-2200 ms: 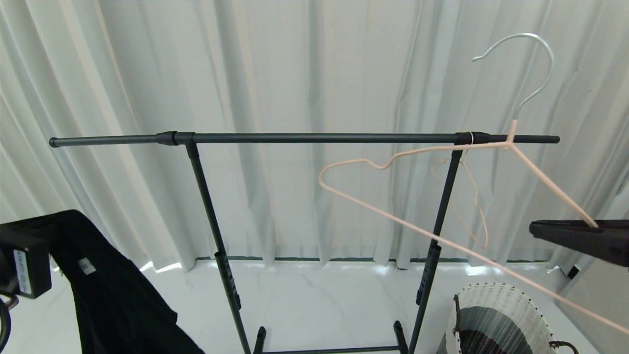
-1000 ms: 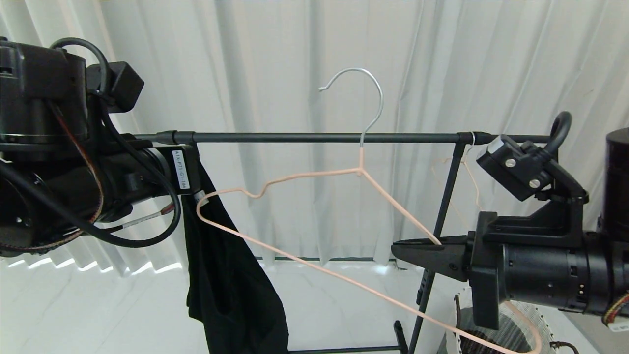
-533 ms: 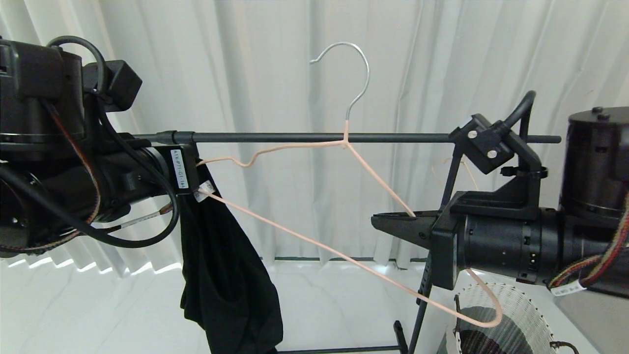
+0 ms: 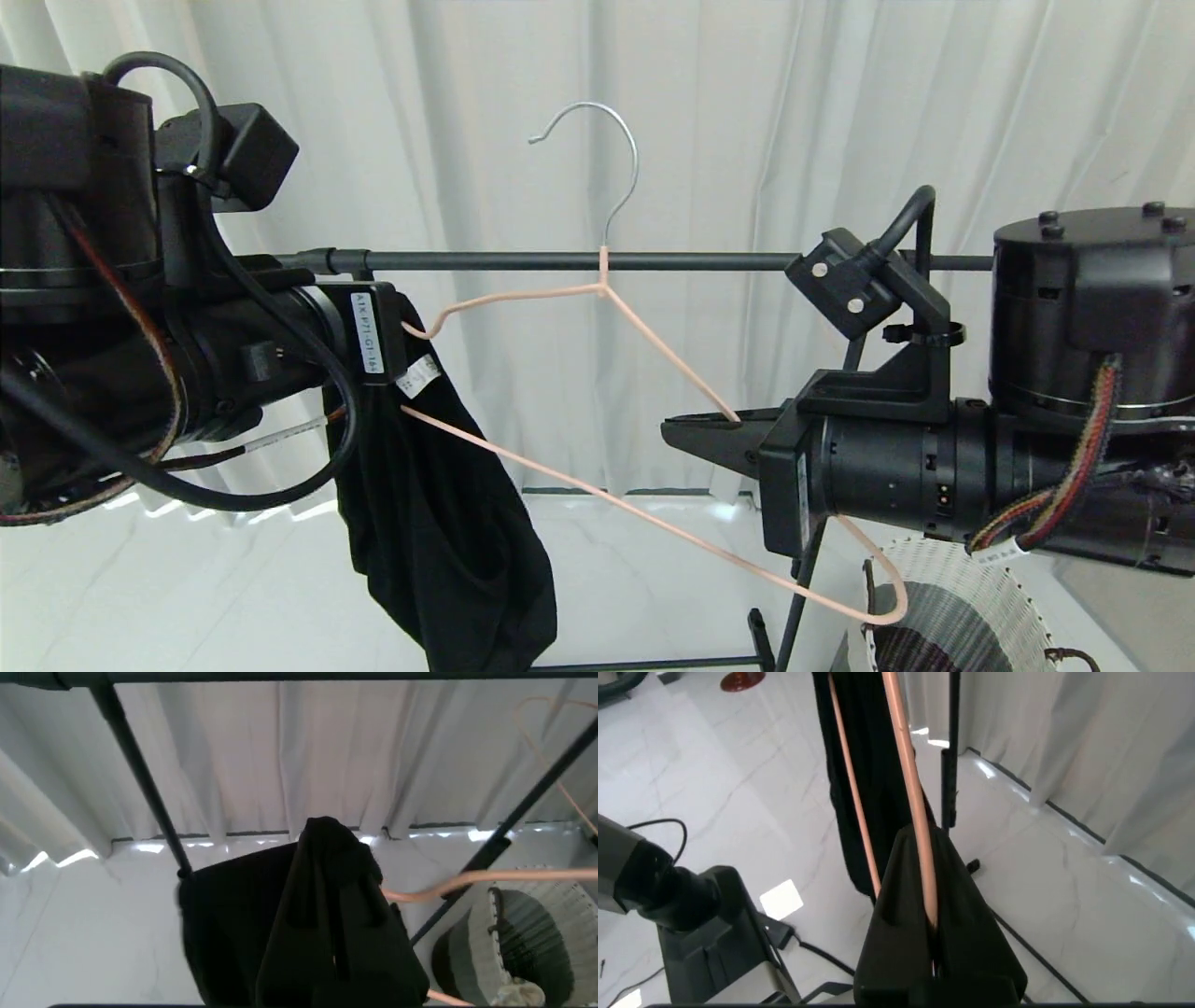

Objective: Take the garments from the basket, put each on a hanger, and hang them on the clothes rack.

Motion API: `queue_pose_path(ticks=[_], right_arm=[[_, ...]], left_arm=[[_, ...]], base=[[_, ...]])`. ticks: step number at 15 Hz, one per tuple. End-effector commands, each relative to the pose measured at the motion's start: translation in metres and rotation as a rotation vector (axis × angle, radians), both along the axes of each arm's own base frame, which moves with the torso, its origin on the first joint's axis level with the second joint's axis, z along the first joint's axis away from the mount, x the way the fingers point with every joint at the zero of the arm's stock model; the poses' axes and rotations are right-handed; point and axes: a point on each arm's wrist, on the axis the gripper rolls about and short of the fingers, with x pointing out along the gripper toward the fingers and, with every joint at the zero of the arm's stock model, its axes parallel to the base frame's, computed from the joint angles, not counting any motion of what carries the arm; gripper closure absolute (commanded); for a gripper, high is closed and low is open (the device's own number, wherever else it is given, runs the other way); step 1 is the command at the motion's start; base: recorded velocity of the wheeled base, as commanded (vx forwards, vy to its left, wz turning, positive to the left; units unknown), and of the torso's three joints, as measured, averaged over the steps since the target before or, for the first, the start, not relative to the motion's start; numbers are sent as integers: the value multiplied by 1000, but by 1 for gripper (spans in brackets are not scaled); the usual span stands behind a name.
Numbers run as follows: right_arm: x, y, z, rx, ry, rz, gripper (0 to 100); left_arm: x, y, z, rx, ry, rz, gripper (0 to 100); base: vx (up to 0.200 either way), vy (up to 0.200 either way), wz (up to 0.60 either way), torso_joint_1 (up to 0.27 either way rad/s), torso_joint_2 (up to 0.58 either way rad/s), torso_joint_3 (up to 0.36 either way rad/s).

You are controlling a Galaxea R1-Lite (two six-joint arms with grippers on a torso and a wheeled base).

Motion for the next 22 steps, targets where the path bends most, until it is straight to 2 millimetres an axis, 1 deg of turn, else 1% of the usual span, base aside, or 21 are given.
queue_pose_path(ticks=[1,3,5,8,10,13,15,17,20,22], right_arm=[[3,9,-5,-14,9,9,100],[1,17,-10,-28,17,26,100],[0,27,-11,-22,10,37,100],[1,38,-11,-20,5,29,100],[1,43,-15,-29,12,37,100],[-1,52,-22,-38,39,43,100],[1,56,-25,-47,46,7,100],[5,57,-28,-58,37,-93,100],[8,57,-24,-8,29,-184,100],[9,57,-22,12,8,-228,100]], left_arm=[[-11,-8,4,-10,-13,-62,100],[-16,-16,5,-21,-11,-138,100],[-21,-25,9,-31,-20,-185,100],[-20,-29,13,-41,-31,-194,100],[-20,-29,14,-42,-32,-195,100],[-29,-39,17,-70,-61,-256,100],[-31,-42,17,-75,-71,-274,100],[-33,-39,12,-64,-59,-268,100],[-35,-36,4,-39,-43,-264,100],[-34,-36,4,-33,-48,-262,100]], base=[[0,0,0,0,0,0],[0,0,0,0,0,0],[0,0,0,0,0,0],[0,0,0,0,0,0],[0,0,0,0,0,0],[0,0,0,0,0,0],[0,0,0,0,0,0],[0,0,0,0,0,0],[0,0,0,0,0,0],[0,0,0,0,0,0]])
